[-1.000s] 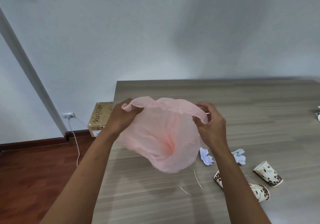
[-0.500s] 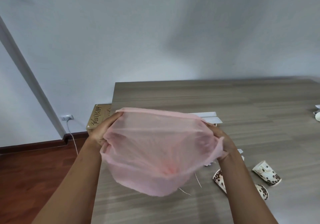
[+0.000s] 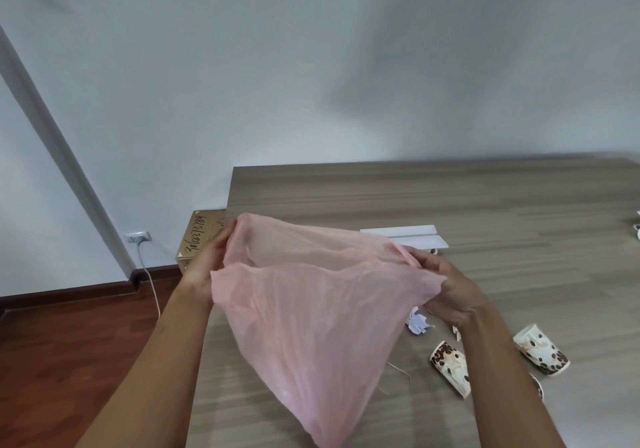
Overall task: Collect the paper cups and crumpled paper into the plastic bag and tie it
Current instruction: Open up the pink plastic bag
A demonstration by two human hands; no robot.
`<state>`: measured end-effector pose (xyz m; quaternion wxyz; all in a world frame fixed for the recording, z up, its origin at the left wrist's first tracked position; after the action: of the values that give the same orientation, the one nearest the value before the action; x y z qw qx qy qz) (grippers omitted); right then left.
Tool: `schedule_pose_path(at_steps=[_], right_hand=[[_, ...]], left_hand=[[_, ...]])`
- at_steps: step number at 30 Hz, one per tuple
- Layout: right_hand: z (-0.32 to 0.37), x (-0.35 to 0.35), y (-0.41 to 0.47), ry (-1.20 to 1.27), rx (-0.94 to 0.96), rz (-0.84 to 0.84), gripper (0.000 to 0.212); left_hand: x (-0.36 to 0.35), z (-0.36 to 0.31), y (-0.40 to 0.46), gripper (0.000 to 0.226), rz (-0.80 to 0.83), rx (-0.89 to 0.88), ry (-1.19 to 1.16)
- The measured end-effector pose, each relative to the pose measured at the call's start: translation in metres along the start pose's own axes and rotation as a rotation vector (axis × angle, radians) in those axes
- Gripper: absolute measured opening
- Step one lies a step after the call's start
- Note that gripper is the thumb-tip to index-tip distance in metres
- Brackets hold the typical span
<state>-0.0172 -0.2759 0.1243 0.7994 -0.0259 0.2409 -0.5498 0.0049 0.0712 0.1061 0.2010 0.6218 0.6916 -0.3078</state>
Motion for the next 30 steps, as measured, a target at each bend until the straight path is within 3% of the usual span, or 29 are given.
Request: schedule_pose_path(at_steps=[2, 4, 6, 7, 11, 13, 15, 17, 20, 22, 24, 26, 28, 30], right_hand=[[0.007, 0.001, -0.003, -0.375, -0.006, -0.217, 0.038], [0.011, 0.006, -0.002, -0.783, -0.056, -0.504, 0.012], [0.008, 0.011, 0.002, -0.915, -0.160, -0.673, 0.020], [0.002, 0.012, 0.004, -0.802, -0.181, -0.653, 0.023], [-0.008, -0.006, 0.008, 0.138, -0.112, -0.377, 0.010], [-0.008, -0.008, 0.010, 0.374, 0.001, -0.306, 0.022], [-0.010, -0.009, 0.012, 0.446, 0.078, -0.320, 0.038], [-0.013, -0.009, 0.016, 0.523, 0.123, -0.324, 0.030], [-0.016, -0.010, 0.018, 0.687, 0.152, -0.294, 0.016], [-0.019, -0.008, 0.021, 0.746, 0.162, -0.260, 0.023], [-0.022, -0.007, 0.021, 0.768, 0.165, -0.238, 0.029], [-0.028, -0.006, 0.024, 0.817, 0.175, -0.215, 0.053], [-0.031, -0.005, 0.027, 0.829, 0.164, -0.187, 0.072], [-0.034, -0.008, 0.029, 0.820, 0.154, -0.191, 0.056]], left_hand=[[-0.010, -0.006, 0.000, 0.020, 0.061, -0.006, -0.151], [-0.012, -0.014, 0.002, 0.023, 0.061, -0.007, -0.253], [-0.014, -0.017, 0.003, 0.027, 0.084, -0.037, -0.279], [-0.012, -0.017, 0.007, 0.026, 0.110, -0.041, -0.272], [-0.006, -0.019, 0.011, 0.029, 0.220, -0.107, -0.180], [0.000, -0.018, 0.011, 0.034, 0.291, -0.119, -0.110], [0.009, -0.020, 0.013, 0.068, 0.374, -0.082, -0.013], [0.016, -0.023, 0.016, 0.084, 0.363, -0.047, 0.121], [0.015, -0.023, 0.015, 0.054, 0.179, -0.017, 0.203], [0.015, -0.019, 0.013, 0.030, 0.035, 0.009, 0.197], [0.018, -0.012, 0.012, 0.024, -0.075, 0.039, 0.166], [0.019, -0.002, 0.010, 0.005, -0.127, 0.070, 0.145], [0.018, 0.010, 0.007, 0.023, -0.132, 0.146, 0.182], [0.016, 0.023, 0.003, 0.039, -0.110, 0.283, 0.323]])
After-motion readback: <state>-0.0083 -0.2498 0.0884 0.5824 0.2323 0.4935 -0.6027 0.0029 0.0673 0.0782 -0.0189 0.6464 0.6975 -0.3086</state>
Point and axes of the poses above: each hand's wrist, its own y-axis towards the middle knuckle, its own x-axis out of the back of the hand, z = x × y, the point moved 3 cm from there along y, towards the middle knuckle, and after that the axes turned 10 degrees about -x, right-handed, at the moved point
